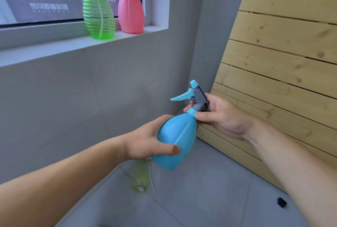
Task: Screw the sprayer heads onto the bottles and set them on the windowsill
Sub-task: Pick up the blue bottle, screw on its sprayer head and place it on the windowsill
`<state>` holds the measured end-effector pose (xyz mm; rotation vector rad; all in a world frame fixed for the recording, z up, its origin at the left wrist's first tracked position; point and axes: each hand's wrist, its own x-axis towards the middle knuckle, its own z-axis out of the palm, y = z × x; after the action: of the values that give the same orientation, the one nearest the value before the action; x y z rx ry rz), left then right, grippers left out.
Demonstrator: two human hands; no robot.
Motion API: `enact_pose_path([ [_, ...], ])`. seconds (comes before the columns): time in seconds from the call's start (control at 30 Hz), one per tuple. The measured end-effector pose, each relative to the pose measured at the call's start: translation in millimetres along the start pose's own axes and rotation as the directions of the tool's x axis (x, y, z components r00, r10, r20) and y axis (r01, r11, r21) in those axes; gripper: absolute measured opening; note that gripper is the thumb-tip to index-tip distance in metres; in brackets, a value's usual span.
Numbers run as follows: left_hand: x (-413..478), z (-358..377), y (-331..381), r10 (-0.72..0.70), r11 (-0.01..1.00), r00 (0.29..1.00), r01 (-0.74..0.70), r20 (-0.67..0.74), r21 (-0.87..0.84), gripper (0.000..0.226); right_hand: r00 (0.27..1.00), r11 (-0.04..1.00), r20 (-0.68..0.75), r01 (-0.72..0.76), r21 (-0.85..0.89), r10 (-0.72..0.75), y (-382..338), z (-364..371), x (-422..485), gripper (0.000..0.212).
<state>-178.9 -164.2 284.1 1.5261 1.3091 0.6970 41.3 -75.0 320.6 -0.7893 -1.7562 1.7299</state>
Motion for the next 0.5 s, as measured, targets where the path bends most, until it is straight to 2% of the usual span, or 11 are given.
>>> enact_pose_path([
  [0.1, -1, -1, 1, -0.017, 0.999, 1.000, 0.017, 0.006, -0.029, 0.069, 1.000, 1.000, -0.003, -0.010, 0.009, 0.010, 1, 0, 1, 0.034],
  [0.23, 3, 0, 4, -0.067, 0.995, 0.994, 0.073, -0.088, 0.070, 0.098, 0.983, 1.000, -0.181, -0.003, 0.001, 0.003, 7, 4, 5, 0.029],
  [0.4, 7, -1, 2, -0.200, 0.979, 0.973, 0.202, -0.115, 0.010, 0.081, 0.959, 0.999, -0.285, 0.010, 0.043, 0.002, 12, 6, 5, 0.025],
  [0.5, 5, 3, 1, -0.230, 0.973, 0.958, 0.224, -0.170, -0.057, 0.082, 0.945, 0.998, -0.327, 0.014, 0.067, 0.008, 13, 9, 3, 0.023],
])
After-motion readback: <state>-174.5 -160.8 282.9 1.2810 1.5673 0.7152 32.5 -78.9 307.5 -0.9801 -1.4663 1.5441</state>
